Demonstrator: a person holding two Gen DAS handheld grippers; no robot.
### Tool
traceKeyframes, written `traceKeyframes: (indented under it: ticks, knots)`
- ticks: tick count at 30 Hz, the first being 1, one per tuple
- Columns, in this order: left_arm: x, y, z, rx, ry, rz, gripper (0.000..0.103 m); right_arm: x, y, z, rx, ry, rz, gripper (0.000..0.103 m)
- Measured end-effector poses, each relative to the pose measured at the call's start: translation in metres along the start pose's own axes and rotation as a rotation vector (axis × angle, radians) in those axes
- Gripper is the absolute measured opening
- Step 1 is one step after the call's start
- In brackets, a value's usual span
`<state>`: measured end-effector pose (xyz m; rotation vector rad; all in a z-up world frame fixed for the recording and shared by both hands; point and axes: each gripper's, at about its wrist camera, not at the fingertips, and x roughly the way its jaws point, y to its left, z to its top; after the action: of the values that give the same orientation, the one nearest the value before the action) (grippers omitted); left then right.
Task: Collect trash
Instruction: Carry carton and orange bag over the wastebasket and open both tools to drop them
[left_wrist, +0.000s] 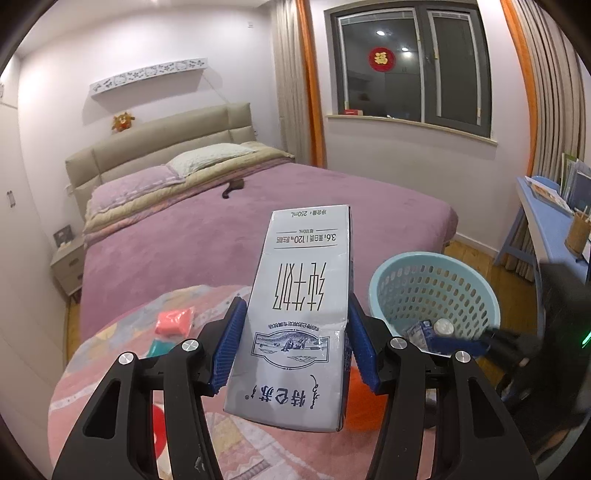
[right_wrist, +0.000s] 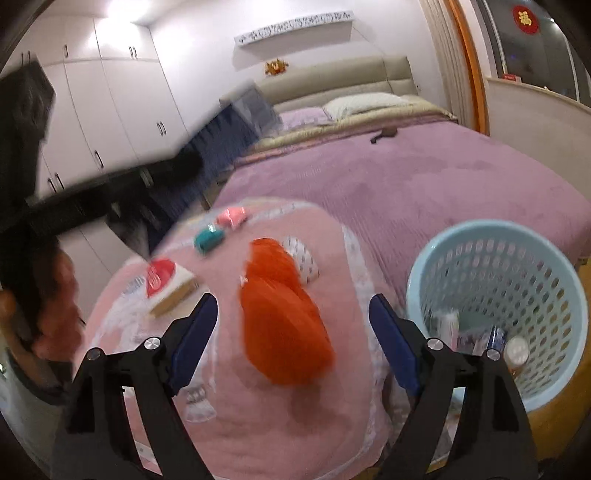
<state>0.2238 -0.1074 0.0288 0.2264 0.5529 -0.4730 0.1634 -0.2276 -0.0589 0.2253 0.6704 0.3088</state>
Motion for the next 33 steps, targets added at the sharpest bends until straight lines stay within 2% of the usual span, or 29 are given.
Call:
traceKeyframes:
  ticks: [2,5,10,14,15,16,18,19,22,28,33]
  knots:
    - [-0.004,0.002,0.000,0.002,-0.003,0.007,0.052,0.017,0.005,-0.009,-0.003,0.045,-0.029,0.078]
    - [-0.011,0.006,0.000,-0.008,-0.006,0.017,0.052,0.035,0.014,-0.015,0.009,0.089,0.043,0.078]
    - [-0.022,0.011,-0.002,-0.015,-0.014,0.031,0.052,0.048,0.037,-0.017,-0.038,0.115,0.077,0.078]
    - [-0.028,0.016,-0.004,-0.027,-0.020,0.040,0.052,0.061,0.062,-0.020,-0.080,0.162,0.040,0.078]
    - [-0.029,0.017,-0.004,-0.033,-0.024,0.039,0.052,0.066,0.065,-0.019,-0.082,0.181,0.022,0.076]
    - [-0.030,0.018,-0.004,-0.037,-0.024,0.037,0.052,0.071,0.068,-0.020,-0.089,0.203,-0.008,0.061]
    - [-0.033,0.022,-0.002,-0.042,-0.025,0.037,0.052,0.075,0.068,-0.018,-0.098,0.223,-0.025,0.043]
    - [-0.034,0.022,-0.001,-0.045,-0.029,0.038,0.052,0.073,0.065,-0.018,-0.088,0.221,-0.022,0.037]
    - [-0.036,0.025,0.001,-0.062,-0.045,0.024,0.052,0.065,0.053,-0.015,-0.036,0.207,0.014,0.031]
    - [-0.023,0.020,0.006,-0.096,-0.032,-0.030,0.052,0.027,0.020,0.000,0.067,0.118,-0.009,0.031]
    - [-0.015,-0.012,0.016,-0.017,-0.042,-0.035,0.053,-0.007,-0.019,0.018,0.149,0.010,-0.055,0.031]
